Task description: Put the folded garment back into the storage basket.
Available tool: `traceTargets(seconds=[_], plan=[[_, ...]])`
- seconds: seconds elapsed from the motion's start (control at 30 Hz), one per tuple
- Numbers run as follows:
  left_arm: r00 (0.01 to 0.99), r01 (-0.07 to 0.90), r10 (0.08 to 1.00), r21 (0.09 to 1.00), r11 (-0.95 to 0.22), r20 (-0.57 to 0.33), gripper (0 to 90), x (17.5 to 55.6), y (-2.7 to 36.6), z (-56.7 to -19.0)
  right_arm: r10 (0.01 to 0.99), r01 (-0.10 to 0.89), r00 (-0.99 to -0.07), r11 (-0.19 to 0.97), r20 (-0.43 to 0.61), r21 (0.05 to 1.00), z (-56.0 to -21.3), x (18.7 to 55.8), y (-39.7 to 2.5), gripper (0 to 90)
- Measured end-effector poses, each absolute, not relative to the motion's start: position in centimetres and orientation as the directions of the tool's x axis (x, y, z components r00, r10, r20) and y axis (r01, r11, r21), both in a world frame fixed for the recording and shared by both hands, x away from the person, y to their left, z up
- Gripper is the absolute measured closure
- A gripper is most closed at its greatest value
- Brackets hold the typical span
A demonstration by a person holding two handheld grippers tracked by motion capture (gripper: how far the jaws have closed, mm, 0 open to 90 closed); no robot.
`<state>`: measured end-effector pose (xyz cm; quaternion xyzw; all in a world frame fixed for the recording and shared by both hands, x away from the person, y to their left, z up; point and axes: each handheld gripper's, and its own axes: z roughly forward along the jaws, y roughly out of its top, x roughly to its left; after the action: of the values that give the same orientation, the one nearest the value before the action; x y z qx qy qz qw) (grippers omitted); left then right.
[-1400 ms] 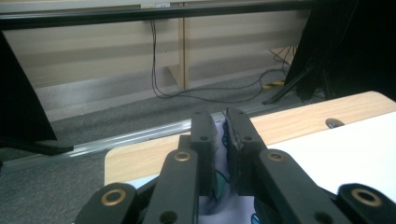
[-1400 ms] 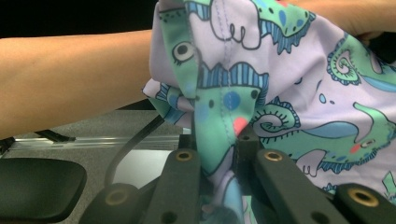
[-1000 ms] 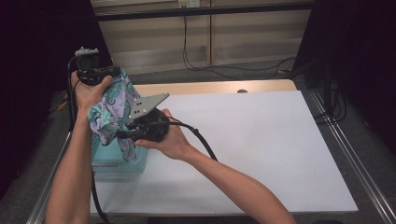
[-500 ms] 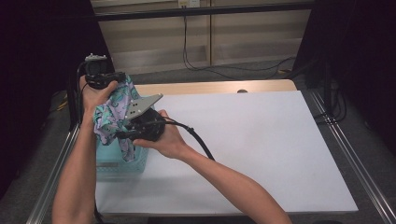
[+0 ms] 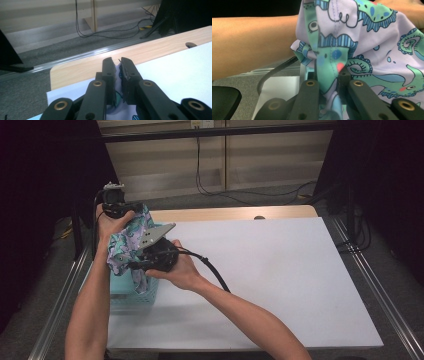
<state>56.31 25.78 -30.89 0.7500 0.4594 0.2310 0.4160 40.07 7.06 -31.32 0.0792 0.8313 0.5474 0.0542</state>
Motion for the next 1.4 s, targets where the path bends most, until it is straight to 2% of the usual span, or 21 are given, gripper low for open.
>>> traceTargets(seconds=[0.43, 0.6, 0.73, 0.83, 0.87, 1.4], plan=[[0.454, 0.533, 0.89, 0.814, -0.231, -0.044, 82.4, 57.0, 26.7, -33.6, 0.2, 0.1, -0.98, 0.398, 0.02, 0.912, -33.2, 40.9, 8.0, 83.8], [0.468, 0.515, 0.884, 0.811, -0.279, 0.007, 82.4, 57.4, 26.6, -34.1, 0.205, 0.108, -0.978, 0.415, 0.023, 0.903, -33.8, 41.3, 8.3, 83.8], [0.456, 0.506, 0.89, 0.825, -0.253, -0.006, 82.4, 57.8, 26.7, -34.5, 0.214, 0.117, -0.976, 0.413, 0.029, 0.903, -34.1, 41.7, 8.2, 83.8], [0.475, 0.515, 0.879, 0.799, -0.31, 0.036, 82.3, 57.9, 26.5, -34.9, 0.22, 0.129, -0.975, 0.412, 0.039, 0.902, -34.2, 41.9, 8.2, 83.8], [0.466, 0.526, 0.885, 0.803, -0.281, 0.004, 82.3, 58.0, 26.5, -35.1, 0.222, 0.127, -0.974, 0.414, 0.036, 0.901, -34.3, 41.9, 8.3, 83.8], [0.445, 0.544, 0.895, 0.782, -0.304, 0.038, 82.2, 57.9, 27.7, -36.3, 0.209, 0.14, -0.977, 0.451, 0.048, 0.882, -35.9, 42.0, 9.1, 83.8]])
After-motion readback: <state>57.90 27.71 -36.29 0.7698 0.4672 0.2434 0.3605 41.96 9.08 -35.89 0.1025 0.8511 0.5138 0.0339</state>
